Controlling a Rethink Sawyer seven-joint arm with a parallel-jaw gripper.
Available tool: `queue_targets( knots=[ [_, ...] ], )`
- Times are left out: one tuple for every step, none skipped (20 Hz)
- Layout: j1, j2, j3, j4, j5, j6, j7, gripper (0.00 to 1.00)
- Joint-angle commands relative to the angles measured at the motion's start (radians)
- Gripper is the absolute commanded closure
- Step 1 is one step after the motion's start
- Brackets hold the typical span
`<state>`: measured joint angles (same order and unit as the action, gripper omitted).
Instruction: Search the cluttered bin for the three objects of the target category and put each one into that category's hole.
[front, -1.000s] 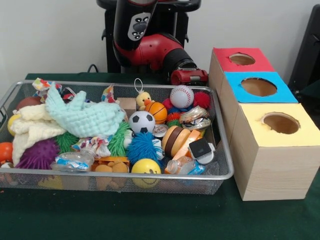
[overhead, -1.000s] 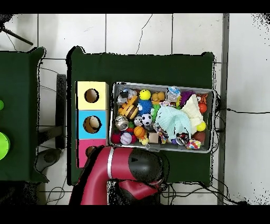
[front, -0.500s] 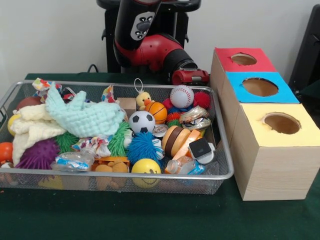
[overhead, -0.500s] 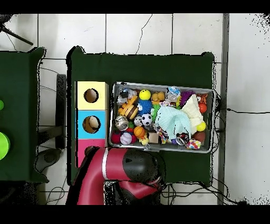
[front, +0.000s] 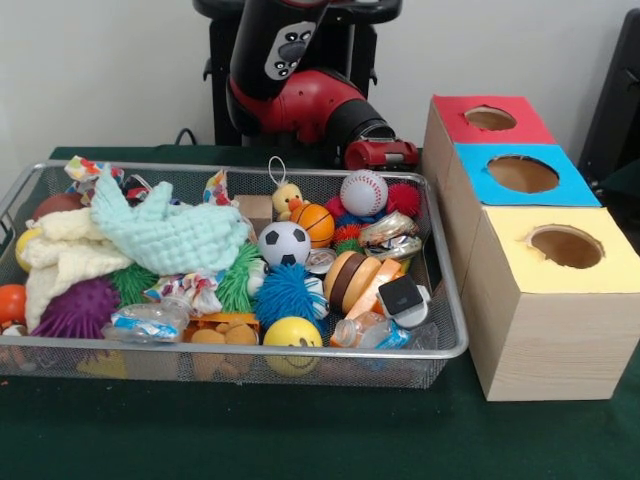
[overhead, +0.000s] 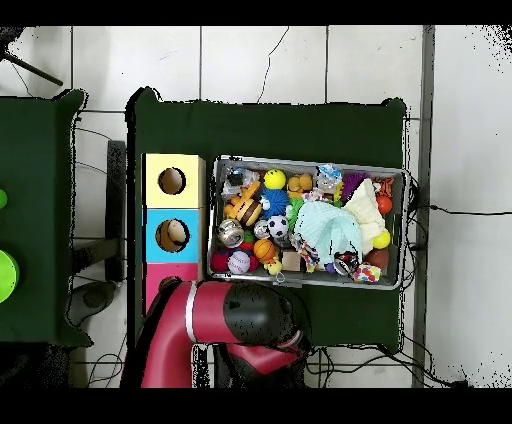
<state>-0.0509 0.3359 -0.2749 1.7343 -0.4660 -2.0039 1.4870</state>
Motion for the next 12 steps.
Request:
queue_targets(
  knots=[
    [0.097, 0.231, 0.24, -0.484, 0.135, 0.427, 0.233, 1.0],
    [0.103, 0.233, 0.244, -0.498, 0.139, 0.439, 0.235, 1.0],
    [0.104, 0.239, 0.244, -0.519, 0.14, 0.453, 0.24, 1.0],
    [0.109, 0.243, 0.247, -0.535, 0.144, 0.465, 0.243, 1.0],
    [0.112, 0.248, 0.248, -0.553, 0.147, 0.478, 0.247, 1.0],
    [0.117, 0.252, 0.25, -0.568, 0.15, 0.49, 0.249, 1.0],
    [0.12, 0.256, 0.251, -0.585, 0.153, 0.502, 0.252, 1.0],
    [0.124, 0.26, 0.254, -0.601, 0.156, 0.513, 0.255, 1.0],
    [0.126, 0.265, 0.254, -0.618, 0.158, 0.524, 0.259, 1.0],
    [0.131, 0.269, 0.255, -0.634, 0.162, 0.536, 0.262, 1.0],
    [0.133, 0.274, 0.255, -0.651, 0.164, 0.547, 0.266, 1.0],
    [0.135, 0.28, 0.255, -0.668, 0.165, 0.558, 0.27, 1.0]
  ],
)
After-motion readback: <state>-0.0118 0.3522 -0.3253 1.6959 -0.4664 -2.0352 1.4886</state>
